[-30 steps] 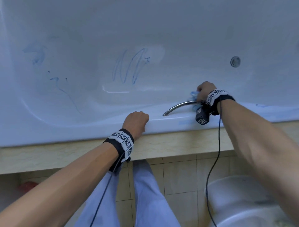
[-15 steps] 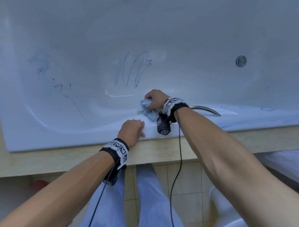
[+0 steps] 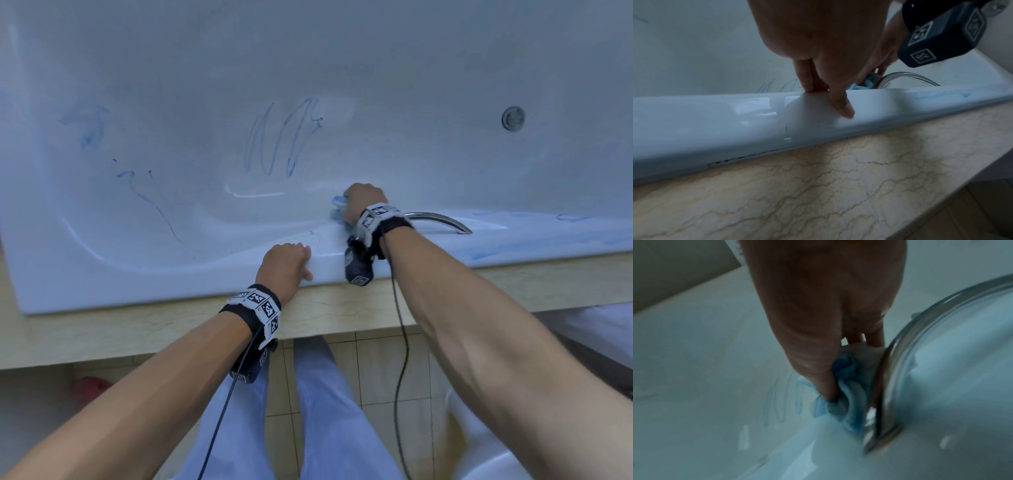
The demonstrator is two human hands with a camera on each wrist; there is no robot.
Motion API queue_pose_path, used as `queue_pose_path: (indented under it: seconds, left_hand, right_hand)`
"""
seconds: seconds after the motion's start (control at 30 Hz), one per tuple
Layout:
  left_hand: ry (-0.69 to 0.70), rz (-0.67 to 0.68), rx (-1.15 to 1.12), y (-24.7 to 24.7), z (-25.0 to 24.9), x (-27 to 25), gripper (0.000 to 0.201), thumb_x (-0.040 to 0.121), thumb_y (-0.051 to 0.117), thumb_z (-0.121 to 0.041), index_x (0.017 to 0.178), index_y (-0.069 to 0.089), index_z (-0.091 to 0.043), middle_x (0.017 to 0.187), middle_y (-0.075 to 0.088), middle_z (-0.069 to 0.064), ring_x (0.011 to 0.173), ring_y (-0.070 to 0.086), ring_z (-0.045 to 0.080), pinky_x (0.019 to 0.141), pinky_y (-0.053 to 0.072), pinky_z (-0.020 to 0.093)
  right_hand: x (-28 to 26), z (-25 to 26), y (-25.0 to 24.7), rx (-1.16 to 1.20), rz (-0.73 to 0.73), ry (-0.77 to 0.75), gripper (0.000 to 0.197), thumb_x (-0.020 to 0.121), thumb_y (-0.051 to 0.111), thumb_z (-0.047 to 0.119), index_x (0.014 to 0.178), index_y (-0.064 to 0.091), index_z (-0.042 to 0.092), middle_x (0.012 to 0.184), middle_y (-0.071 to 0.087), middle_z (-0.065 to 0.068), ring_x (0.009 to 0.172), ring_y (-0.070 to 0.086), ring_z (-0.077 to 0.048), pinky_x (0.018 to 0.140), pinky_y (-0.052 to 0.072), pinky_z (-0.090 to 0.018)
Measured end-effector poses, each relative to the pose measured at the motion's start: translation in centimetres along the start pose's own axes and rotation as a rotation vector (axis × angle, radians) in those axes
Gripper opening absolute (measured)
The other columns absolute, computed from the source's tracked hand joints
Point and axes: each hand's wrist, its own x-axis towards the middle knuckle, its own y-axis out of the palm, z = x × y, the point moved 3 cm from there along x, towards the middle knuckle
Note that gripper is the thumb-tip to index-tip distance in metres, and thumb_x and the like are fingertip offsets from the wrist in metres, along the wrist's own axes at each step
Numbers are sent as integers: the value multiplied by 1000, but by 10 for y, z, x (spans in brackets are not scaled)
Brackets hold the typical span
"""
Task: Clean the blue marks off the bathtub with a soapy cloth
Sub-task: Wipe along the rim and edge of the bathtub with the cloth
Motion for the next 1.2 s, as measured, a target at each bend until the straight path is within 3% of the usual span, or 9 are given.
queue_pose_path:
  seconds: [0.1,0.17,0.27,0.5,0.63,0.87,0.97,1.1,1.2]
  left_hand:
    - [-26,-53,-44,-2,-3,-8,19,89,68,-24,90,54,-11,83,63,6,70,55,25,61,30,31]
    - [-41,-108,-107,-3,-1,-15,13,89,66,-18,97,59,-10,89,66,9,77,62,30,60,35,33]
    - [-60,-141,-166,-3,14,-29,21,89,67,-29,92,54,-13,88,64,6,78,62,29,61,38,33]
    - [-479,-77,-89,7,109,-79,54,71,76,-61,83,54,-13,82,64,7,69,52,27,58,37,31]
    - [-590,-125,-89,16,140,-100,63,65,75,-69,78,54,-11,76,62,6,63,45,25,55,36,31]
    - [-484,-165,-104,27,169,-110,58,73,71,-66,73,51,-12,66,54,1,62,51,25,55,35,32]
    - [-486,-277,-229,31,188,-122,52,75,76,-54,96,61,-9,86,65,7,79,62,31,65,48,37]
    - [-637,-311,-223,41,231,-142,99,62,82,-60,129,44,1,126,52,17,119,48,34,93,49,45]
    - [-749,-249,-251,54,265,-155,121,57,79,-71,138,35,8,139,43,23,132,38,35,105,42,47]
  right_hand:
    - [-4,54,20,4,41,-102,3,79,63,14,79,61,15,92,68,-8,89,66,-30,71,43,-28]
    - [-5,73,28,-15,52,-132,16,74,62,8,69,50,18,80,60,-2,81,62,-27,68,42,-29]
    - [-6,76,30,-66,42,-153,22,77,60,11,67,43,20,72,51,3,77,56,-24,69,40,-29]
    - [-18,113,48,-1,-16,-207,10,80,59,15,80,51,20,85,56,1,81,56,-25,71,40,-30]
    - [-27,168,66,13,-38,-285,8,84,59,17,82,52,20,82,54,2,79,51,-24,71,39,-30]
    - [-26,214,76,-2,27,-297,18,85,63,22,75,48,19,69,45,5,79,53,-24,72,41,-31]
    - [-32,235,82,41,52,-336,12,82,62,20,80,51,18,78,57,2,79,55,-25,70,42,-30]
    - [-36,267,97,46,49,-357,10,82,60,16,88,53,19,89,60,0,82,56,-25,70,41,-30]
    - [-33,285,103,192,65,-308,15,83,61,17,77,48,19,82,56,0,80,55,-26,65,40,-28]
